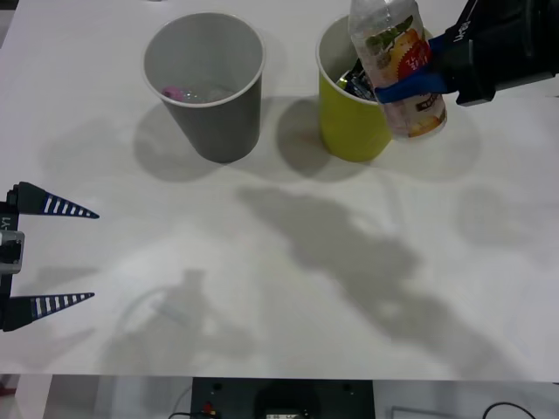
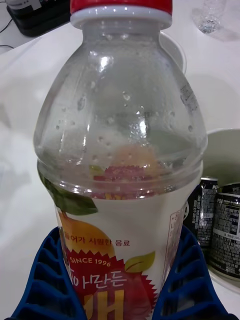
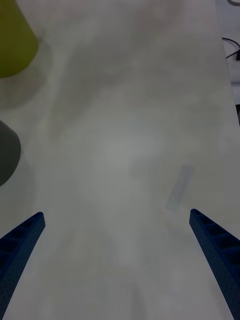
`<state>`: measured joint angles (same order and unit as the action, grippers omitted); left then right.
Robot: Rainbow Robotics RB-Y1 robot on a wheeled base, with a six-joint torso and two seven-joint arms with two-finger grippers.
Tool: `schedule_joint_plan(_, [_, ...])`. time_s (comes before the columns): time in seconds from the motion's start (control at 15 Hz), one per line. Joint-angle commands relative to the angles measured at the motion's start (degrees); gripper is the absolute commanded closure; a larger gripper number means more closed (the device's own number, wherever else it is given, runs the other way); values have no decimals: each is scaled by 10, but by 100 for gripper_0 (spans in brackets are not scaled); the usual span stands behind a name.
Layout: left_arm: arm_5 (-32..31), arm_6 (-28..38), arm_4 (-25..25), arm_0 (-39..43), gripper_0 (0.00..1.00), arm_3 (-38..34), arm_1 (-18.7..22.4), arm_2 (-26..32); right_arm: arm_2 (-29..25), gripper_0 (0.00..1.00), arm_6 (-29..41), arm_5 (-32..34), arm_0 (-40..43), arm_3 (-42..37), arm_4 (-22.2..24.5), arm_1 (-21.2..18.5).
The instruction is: Put the can into the green bin and the plastic bottle into the gray bin
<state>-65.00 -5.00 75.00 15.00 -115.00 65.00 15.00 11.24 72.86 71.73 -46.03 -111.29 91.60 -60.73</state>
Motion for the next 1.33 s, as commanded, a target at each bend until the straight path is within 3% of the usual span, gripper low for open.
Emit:
schedule_joint_plan(0.07, [0,0,0,0,0,0,0,0,80,100,0,-19,-94,47,1,0])
schedule_joint_plan(0.2, [0,0,0,0,0,0,0,0,153,100,0,-59,-158,87,2,8])
schedule_joint_plan(0.47, [0,0,0,0,0,0,0,0,220,100,-1,-71,-247,186,18,78])
schedule_joint_plan(0.87, [0,0,0,0,0,0,0,0,258,100,-34,-71,-347,362,55,213])
schedule_joint_plan(1.0, [0,0,0,0,0,0,0,0,257,100,-45,-75,-374,426,101,265])
schedule_joint_plan(1.2, [0,0,0,0,0,0,0,0,257,100,-46,-114,-390,488,151,324])
schedule_joint_plan(1.33, [0,0,0,0,0,0,0,0,257,100,-57,-142,-393,519,156,351])
